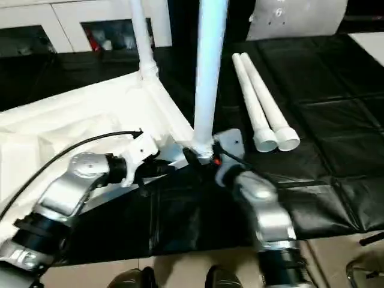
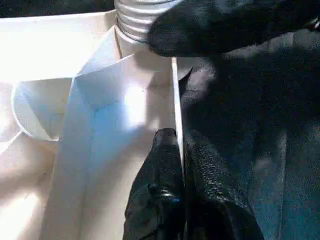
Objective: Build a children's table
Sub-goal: Rotate leg to tighten
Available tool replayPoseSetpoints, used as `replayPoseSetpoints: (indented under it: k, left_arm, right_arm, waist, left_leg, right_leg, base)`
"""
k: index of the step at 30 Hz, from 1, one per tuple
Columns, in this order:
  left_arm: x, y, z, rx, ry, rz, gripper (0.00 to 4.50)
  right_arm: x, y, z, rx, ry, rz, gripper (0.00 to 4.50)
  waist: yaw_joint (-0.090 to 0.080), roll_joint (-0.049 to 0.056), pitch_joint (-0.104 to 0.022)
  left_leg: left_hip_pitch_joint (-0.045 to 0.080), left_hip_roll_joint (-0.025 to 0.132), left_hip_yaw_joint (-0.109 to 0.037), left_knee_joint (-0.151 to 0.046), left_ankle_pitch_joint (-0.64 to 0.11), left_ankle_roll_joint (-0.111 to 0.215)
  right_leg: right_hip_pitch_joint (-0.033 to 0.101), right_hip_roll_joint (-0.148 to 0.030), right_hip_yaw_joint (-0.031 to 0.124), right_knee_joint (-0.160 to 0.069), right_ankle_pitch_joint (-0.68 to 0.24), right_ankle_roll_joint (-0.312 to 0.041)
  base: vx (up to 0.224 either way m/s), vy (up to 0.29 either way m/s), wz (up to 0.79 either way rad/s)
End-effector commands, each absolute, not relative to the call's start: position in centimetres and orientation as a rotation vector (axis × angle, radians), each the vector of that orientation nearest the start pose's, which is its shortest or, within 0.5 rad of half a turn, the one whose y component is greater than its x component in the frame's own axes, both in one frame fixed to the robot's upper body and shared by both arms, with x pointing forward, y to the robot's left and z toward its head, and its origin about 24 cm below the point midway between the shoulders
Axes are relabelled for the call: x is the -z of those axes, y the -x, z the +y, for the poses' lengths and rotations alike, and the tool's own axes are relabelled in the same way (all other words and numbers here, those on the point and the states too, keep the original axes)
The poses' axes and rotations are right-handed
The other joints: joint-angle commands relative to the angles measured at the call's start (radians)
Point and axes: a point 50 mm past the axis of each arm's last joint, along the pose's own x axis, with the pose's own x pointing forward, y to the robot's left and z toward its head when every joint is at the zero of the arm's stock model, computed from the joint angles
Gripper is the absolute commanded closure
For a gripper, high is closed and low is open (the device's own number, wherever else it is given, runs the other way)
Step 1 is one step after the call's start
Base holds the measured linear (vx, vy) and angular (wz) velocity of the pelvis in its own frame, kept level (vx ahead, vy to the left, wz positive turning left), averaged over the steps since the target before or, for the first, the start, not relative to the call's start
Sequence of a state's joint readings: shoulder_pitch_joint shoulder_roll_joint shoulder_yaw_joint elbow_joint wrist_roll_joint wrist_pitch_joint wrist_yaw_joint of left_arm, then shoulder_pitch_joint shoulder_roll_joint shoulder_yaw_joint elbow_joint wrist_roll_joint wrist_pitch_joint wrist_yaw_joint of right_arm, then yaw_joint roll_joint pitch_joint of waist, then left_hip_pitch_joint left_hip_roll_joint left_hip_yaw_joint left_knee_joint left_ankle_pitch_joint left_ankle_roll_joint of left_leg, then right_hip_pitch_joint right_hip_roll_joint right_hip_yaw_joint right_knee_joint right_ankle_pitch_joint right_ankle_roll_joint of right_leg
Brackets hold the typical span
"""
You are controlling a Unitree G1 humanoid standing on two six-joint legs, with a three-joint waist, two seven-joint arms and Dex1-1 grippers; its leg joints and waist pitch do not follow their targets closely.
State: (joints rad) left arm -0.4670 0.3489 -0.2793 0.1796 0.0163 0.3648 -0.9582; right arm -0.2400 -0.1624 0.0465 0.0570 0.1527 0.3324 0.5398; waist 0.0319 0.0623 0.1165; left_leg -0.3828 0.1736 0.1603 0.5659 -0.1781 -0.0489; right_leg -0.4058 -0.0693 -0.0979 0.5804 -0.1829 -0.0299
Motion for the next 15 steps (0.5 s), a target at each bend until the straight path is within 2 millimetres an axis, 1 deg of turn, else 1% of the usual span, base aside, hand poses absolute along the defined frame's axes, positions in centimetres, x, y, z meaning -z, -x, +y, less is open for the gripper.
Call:
replayPoseSetpoints:
  k: [1, 2, 3, 4, 5, 6, 7, 8, 9, 10, 11, 12, 13, 15]
  left_arm:
    - [-7.0, -29.6, 11.5, 1.215, -0.421, 0.355, 4.50]
    - [-6.9, -29.5, 11.8, 1.243, -0.440, 0.357, 4.50]
    - [-6.9, -29.4, 12.2, 1.263, -0.454, 0.361, 4.50]
    - [-6.9, -29.4, 12.4, 1.278, -0.462, 0.362, 4.50]
    - [-6.9, -29.4, 12.5, 1.294, -0.465, 0.362, 4.50]
    - [-7.0, -29.3, 12.8, 1.340, -0.475, 0.364, 4.50]
    - [-7.0, -29.2, 13.0, 1.365, -0.481, 0.366, 4.50]
    - [-7.0, -29.2, 13.0, 1.365, -0.481, 0.366, 4.50]
    - [-7.1, -29.0, 13.2, 1.415, -0.486, 0.379, 4.50]
    - [-7.1, -28.9, 13.4, 1.444, -0.500, 0.389, 4.50]
    - [-7.1, -28.9, 13.4, 1.448, -0.502, 0.390, 4.50]
    - [-7.1, -28.8, 13.5, 1.477, -0.513, 0.402, 4.50]
    - [-7.1, -28.7, 13.6, 1.497, -0.522, 0.411, 4.50]
    - [-7.0, -28.7, 13.7, 1.517, -0.534, 0.416, 4.50]
  right_arm:
    - [-6.6, -28.4, -13.2, -0.726, -0.001, 0.149, 0.03]
    - [-6.8, -28.2, -13.6, -0.767, 0.005, 0.146, 0.03]
    - [-7.0, -28.1, -14.0, -0.813, 0.018, 0.144, 0.03]
    - [-7.1, -28.0, -14.2, -0.845, 0.026, 0.143, 0.03]
    - [-7.3, -27.9, -14.4, -0.873, 0.033, 0.143, 0.03]
    - [-7.7, -27.8, -14.8, -0.950, 0.055, 0.147, 0.03]
    - [-7.8, -27.7, -15.0, -0.989, 0.065, 0.151, 0.03]
    - [-7.8, -27.7, -15.0, -0.989, 0.065, 0.151, 0.03]
    - [-8.1, -27.7, -15.4, -1.055, 0.103, 0.158, 0.03]
    - [-8.3, -27.8, -15.4, -1.090, 0.126, 0.164, 0.03]
    - [-8.3, -27.8, -15.4, -1.096, 0.129, 0.165, 0.03]
    - [-8.4, -27.9, -15.5, -1.130, 0.150, 0.173, 0.03]
    - [-8.4, -27.9, -15.5, -1.155, 0.162, 0.180, 0.03]
    - [-8.5, -28.0, -15.4, -1.185, 0.178, 0.183, 0.03]
  waist:
    - [0.003, 0.003, -0.082]
    - [0.003, 0.003, -0.080]
    - [0.005, -0.001, -0.077]
    - [0.007, 0.002, -0.075]
    - [0.007, 0.002, -0.074]
    - [0.008, -0.004, -0.072]
    - [0.010, -0.003, -0.070]
    - [0.010, -0.003, -0.070]
    - [0.011, -0.005, -0.068]
    - [0.012, -0.008, -0.068]
    - [0.013, -0.007, -0.067]
    - [0.014, -0.009, -0.066]
    - [0.016, -0.008, -0.065]
    - [0.019, -0.007, -0.066]
  left_leg:
    - [0.006, 0.053, -0.016, -0.039, -0.004, 0.181]
    - [0.007, 0.056, -0.017, -0.041, -0.013, 0.180]
    - [0.009, 0.056, -0.016, -0.042, -0.039, 0.176]
    - [0.010, 0.058, -0.016, -0.044, -0.071, 0.166]
    - [0.011, 0.059, -0.016, -0.045, -0.082, 0.161]
    - [0.012, 0.058, -0.015, -0.047, -0.106, 0.150]
    - [0.012, 0.059, -0.014, -0.047, -0.123, 0.142]
    - [0.012, 0.059, -0.014, -0.047, -0.123, 0.142]
    - [0.013, 0.059, -0.013, -0.049, -0.143, 0.130]
    - [0.013, 0.060, -0.012, -0.049, -0.149, 0.123]
    - [0.012, 0.059, -0.012, -0.048, -0.157, 0.117]
    - [0.013, 0.059, -0.011, -0.048, -0.164, 0.117]
    - [0.014, 0.059, -0.011, -0.048, -0.173, 0.111]
    - [0.015, 0.060, -0.010, -0.047, -0.172, 0.106]
  right_leg:
    - [0.071, -0.084, 0.062, -0.033, 0.113, -0.271]
    - [0.070, -0.084, 0.062, -0.034, 0.097, -0.271]
    - [0.070, -0.083, 0.061, -0.038, 0.051, -0.268]
    - [0.069, -0.083, 0.061, -0.043, -0.001, -0.264]
    - [0.069, -0.083, 0.061, -0.044, -0.020, -0.262]
    - [0.068, -0.083, 0.062, -0.048, -0.057, -0.256]
    - [0.068, -0.084, 0.063, -0.050, -0.090, -0.251]
    - [0.068, -0.084, 0.063, -0.050, -0.090, -0.251]
    - [0.064, -0.084, 0.063, -0.052, -0.128, -0.248]
    - [0.064, -0.085, 0.064, -0.053, -0.145, -0.244]
    - [0.063, -0.086, 0.065, -0.053, -0.166, -0.242]
    - [0.060, -0.087, 0.065, -0.056, -0.181, -0.240]
    - [0.060, -0.087, 0.066, -0.056, -0.205, -0.236]
    - [0.057, -0.087, 0.067, -0.056, -0.213, -0.236]
  base:
    - [0.000, 0.000, 0.00]
    - [0.000, 0.000, 0.00]
    - [0.000, 0.000, 0.00]
    - [0.000, 0.000, 0.00]
    - [0.000, 0.000, 0.00]
    - [0.000, 0.000, 0.00]
    - [0.000, 0.000, 0.00]
    - [0.000, 0.000, 0.00]
    - [0.000, 0.000, 0.00]
    - [0.000, 0.000, 0.00]
    - [0.000, 0.000, 0.00]
    - [0.000, 0.000, 0.00]
    - [0.000, 0.000, 0.00]
    - [0.000, 0.000, 0.00]
